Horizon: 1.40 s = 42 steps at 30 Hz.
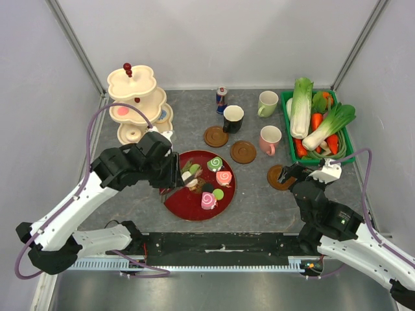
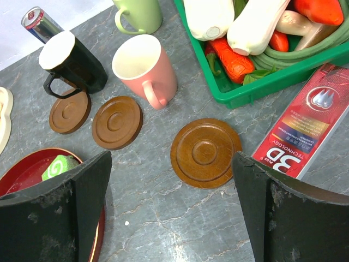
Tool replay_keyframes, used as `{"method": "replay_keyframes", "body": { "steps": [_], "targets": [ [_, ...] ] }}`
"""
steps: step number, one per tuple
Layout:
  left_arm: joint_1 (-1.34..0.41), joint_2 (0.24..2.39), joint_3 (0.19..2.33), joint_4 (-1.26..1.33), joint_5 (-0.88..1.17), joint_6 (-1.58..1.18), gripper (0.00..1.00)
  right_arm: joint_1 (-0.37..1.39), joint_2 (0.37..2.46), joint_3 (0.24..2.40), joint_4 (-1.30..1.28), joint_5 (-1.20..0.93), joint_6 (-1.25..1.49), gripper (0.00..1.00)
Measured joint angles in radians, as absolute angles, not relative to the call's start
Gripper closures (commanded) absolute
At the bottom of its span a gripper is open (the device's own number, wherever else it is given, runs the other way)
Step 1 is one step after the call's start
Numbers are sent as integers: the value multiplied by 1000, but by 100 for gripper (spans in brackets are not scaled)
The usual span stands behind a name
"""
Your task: Serve the afternoon tea
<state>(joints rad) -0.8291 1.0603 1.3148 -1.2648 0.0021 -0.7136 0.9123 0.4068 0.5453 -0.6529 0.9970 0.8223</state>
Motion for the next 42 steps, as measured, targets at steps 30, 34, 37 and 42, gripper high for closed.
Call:
{"method": "replay_keyframes", "body": {
  "steps": [30,34,37,42],
  "targets": [
    [-254,1187,1388,-825,-113,-595,58,912,406,545,-668,1029,823,2],
    [-196,1202,1369,-789,-65,-589,58,912,406,545,-669,1030,824,2],
    [-150,1215,1348,-769,-41,-585,58,912,406,545,-670,1030,828,2],
    [-76,1230,1324,-737,3,-582,58,912,406,545,-672,1030,833,2]
  ]
}}
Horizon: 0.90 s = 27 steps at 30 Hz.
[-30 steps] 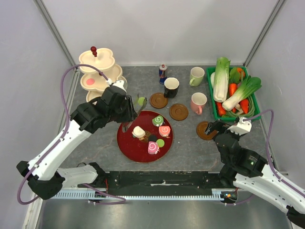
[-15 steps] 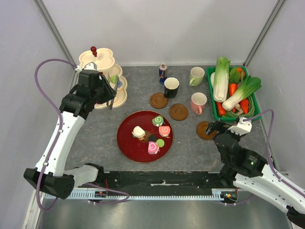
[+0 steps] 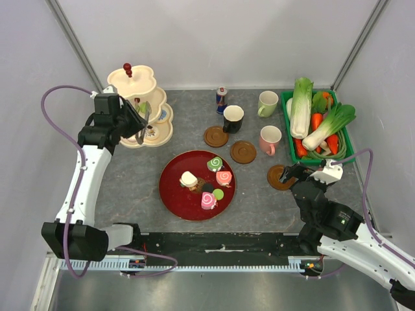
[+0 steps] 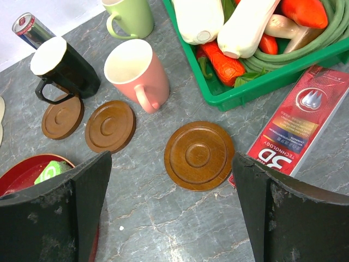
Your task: Serve the afternoon tea
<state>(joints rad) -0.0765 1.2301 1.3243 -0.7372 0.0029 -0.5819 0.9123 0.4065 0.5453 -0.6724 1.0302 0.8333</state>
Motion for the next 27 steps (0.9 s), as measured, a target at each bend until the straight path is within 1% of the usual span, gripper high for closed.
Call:
{"method": "replay_keyframes", "body": {
  "steps": [12,17,22,27],
  "targets": [
    [40,1254,1291,-681,63,-582,55,912,406,545,-675,1031,840,2],
    [49,1277,1291,-682,81,-582,52,912,406,545,-676,1031,846,2],
    [49,1280,1291,-682,85,-583,46,912,406,545,-676,1031,846,2],
    [49,1280,1291,-686,85,-582,46,912,406,545,-681,1031,846,2]
  ]
}}
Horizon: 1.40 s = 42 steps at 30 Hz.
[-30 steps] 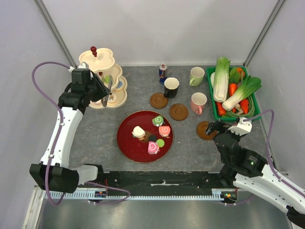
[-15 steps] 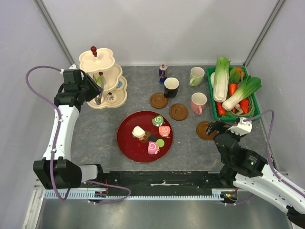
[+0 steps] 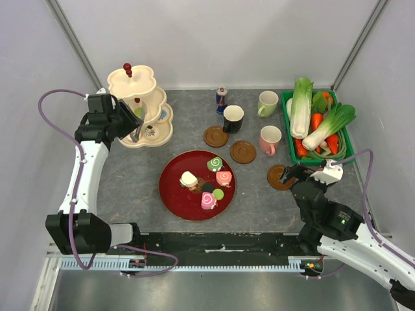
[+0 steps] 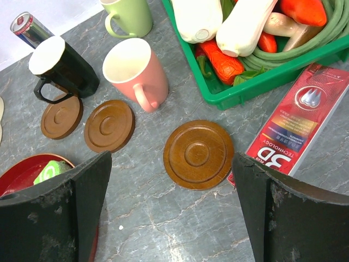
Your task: Serve the afternoon tea
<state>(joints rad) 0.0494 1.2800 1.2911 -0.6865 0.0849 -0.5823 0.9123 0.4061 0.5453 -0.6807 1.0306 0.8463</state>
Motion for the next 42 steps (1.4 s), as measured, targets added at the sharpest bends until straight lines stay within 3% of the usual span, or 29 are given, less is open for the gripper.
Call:
{"method": "replay_keyframes", "body": {
  "steps": [9,16,31,37,42],
  "targets": [
    [49,1251,1290,-709,117,-582,46,912,394,545,-695,1031,849,2],
    [49,1111,1259,-709,178,-582,46,912,393,545,-698,1033,849,2],
    [10,803,1036,-755,485,-583,44,912,387,545,-698,1036,853,2],
    [-110,765,986,-761,495,-592,44,912,389,545,-698,1038,858,2],
    [-374,818,945,-762,395,-648,46,912,403,545,-698,1044,864,2]
  ]
}}
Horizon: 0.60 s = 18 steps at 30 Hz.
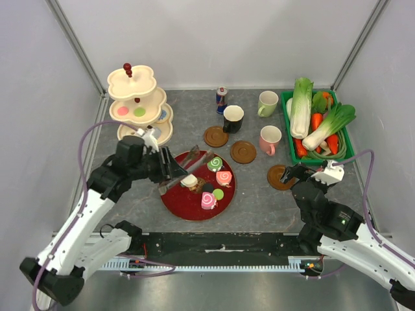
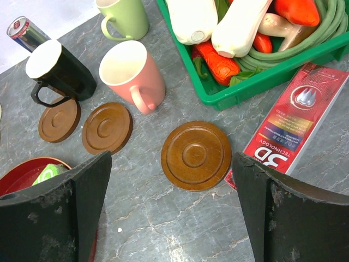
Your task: Serve the afternoon tea
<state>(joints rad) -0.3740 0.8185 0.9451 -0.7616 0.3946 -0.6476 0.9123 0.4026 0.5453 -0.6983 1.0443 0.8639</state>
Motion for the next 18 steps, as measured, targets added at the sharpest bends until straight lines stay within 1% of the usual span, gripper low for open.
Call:
{"method": "replay_keyframes", "body": {
  "steps": [2,6,12,18],
  "targets": [
    [-480,857,944,-762,346,-669,46,912,403,545,-699,1045,864,2],
    [-598,892,940,-788,263,-701,46,912,400,545,-699,1045,864,2],
    [-720,907,923,-899,185,-733,47,912,392,545,-701,1045,865,2],
    [-782,912,910,-970,185,-757,47,912,390,544,-702,1045,868,2]
  ]
}}
